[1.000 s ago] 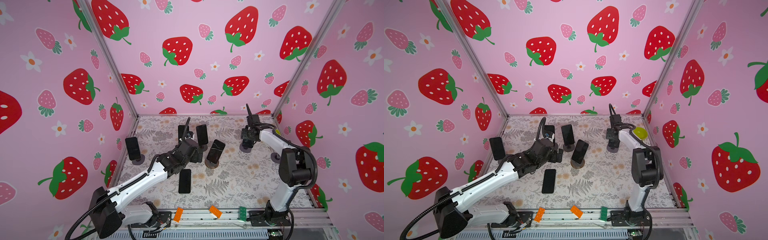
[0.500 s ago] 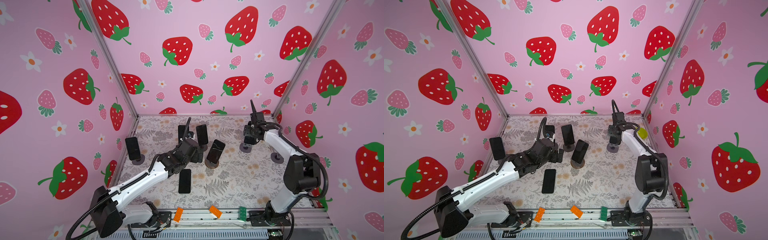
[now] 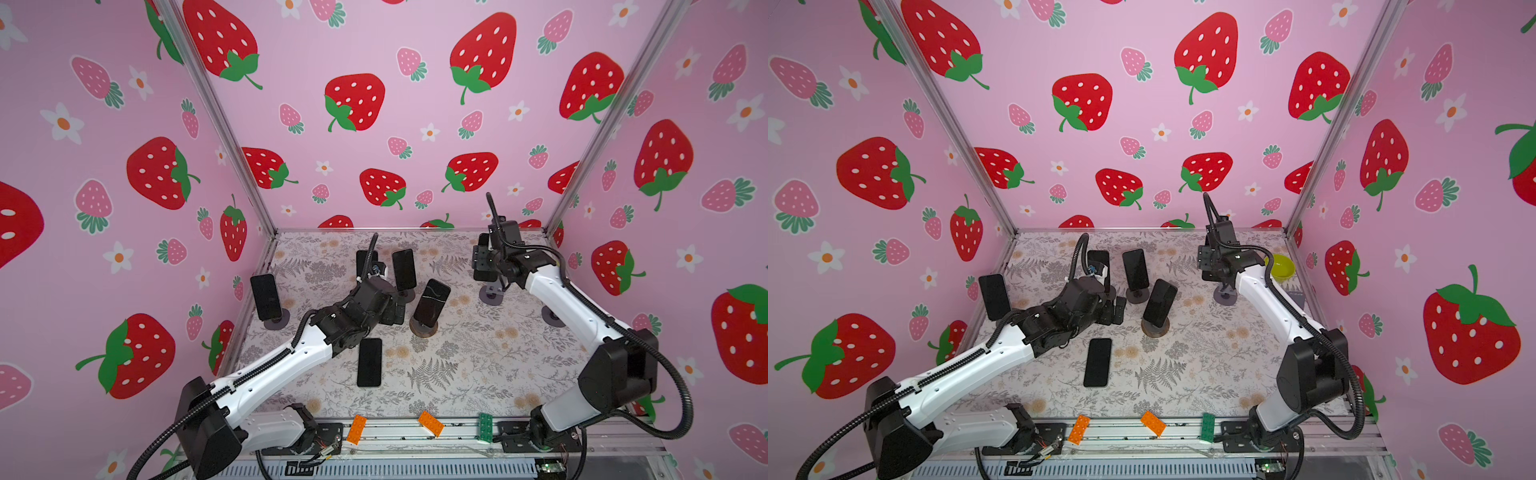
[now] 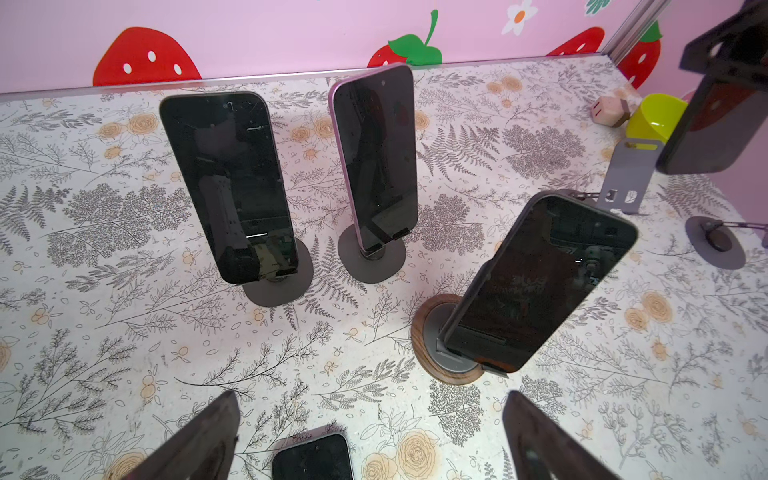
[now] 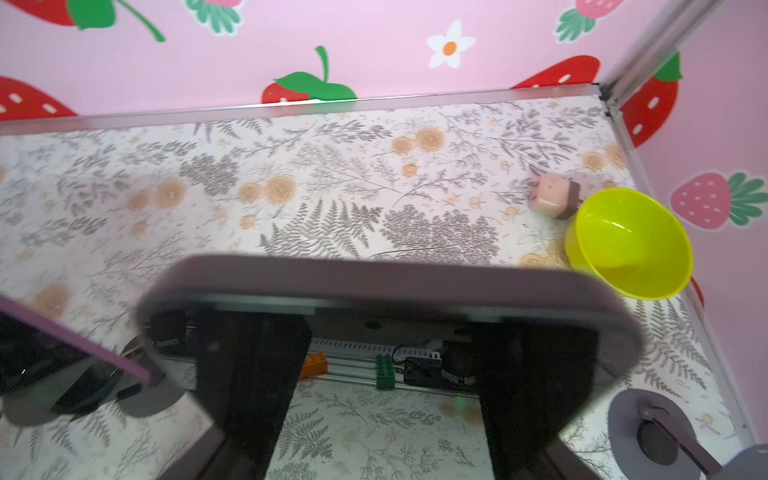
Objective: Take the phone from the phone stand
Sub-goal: 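Lift the phone off its stand with the right gripper while the left arm draws back, then carry the held phone toward the robot with the right gripper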
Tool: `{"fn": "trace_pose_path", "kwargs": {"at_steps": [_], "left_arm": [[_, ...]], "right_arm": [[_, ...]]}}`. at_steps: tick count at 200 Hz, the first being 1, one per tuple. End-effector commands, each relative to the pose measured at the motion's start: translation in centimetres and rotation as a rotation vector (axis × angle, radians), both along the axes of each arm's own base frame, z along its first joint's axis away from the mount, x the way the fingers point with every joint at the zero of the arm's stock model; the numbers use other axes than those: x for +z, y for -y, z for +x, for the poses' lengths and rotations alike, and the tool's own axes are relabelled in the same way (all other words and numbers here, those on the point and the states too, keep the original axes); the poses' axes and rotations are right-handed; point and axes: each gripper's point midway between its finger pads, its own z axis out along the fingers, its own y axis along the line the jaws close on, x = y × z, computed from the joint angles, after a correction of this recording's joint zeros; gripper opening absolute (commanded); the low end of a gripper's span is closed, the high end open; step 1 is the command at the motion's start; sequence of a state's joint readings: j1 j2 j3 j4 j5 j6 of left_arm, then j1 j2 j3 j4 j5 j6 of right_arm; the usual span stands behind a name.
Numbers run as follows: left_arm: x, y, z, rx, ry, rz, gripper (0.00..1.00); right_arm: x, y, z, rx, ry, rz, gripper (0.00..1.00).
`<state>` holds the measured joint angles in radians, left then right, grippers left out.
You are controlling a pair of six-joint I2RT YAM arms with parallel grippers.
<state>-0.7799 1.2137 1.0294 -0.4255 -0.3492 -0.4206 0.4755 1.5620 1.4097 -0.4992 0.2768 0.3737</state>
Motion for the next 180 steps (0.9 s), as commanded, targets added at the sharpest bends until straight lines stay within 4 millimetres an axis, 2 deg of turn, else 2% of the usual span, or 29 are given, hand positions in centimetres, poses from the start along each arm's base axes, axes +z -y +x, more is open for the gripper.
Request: {"fn": "trace_pose_path", "kwargs": {"at_steps": [1,48,88,118,138,164,180], "left_arm": [[1.0,-1.3,-0.2,0.034,0.024,0.021,1.00],[2.0,-4.9,-0.8,0.144,0.079,0.085,0.99],[2.5,-8.0,-1.1,0.246,0.118,0.079,0.99],[0.8,-12.2,-1.3,0.399,0.049,-0.001,0.99],[-0.6,-14.5,-1.7,0.486,-0.003,-0.117,0.99],[-1.9,-16.8,-2.3,0.571,-0.037,-0.241,0.99],[-1.8,-17.9,-2.6,0.597,-0.033,-0.254,0.99]], "right_arm": [[4.2,-3.2,-0.8,0.088,0.095,-0.021,0.70],[6.7,-9.9,-3.5,0.250,0.157,-0.077,0.70],[7.7,-15.6,-6.6,0.387,0.172,0.022,0.69],[6.3,-21.1,-10.1,0.531,0.130,0.098,0.68],[4.4,-24.4,-12.8,0.619,0.092,0.095,0.68],[1.3,-26.9,-15.3,0.667,0.031,0.089,0.68],[-0.6,-27.7,-16.5,0.669,-0.013,0.093,0.68]]}}
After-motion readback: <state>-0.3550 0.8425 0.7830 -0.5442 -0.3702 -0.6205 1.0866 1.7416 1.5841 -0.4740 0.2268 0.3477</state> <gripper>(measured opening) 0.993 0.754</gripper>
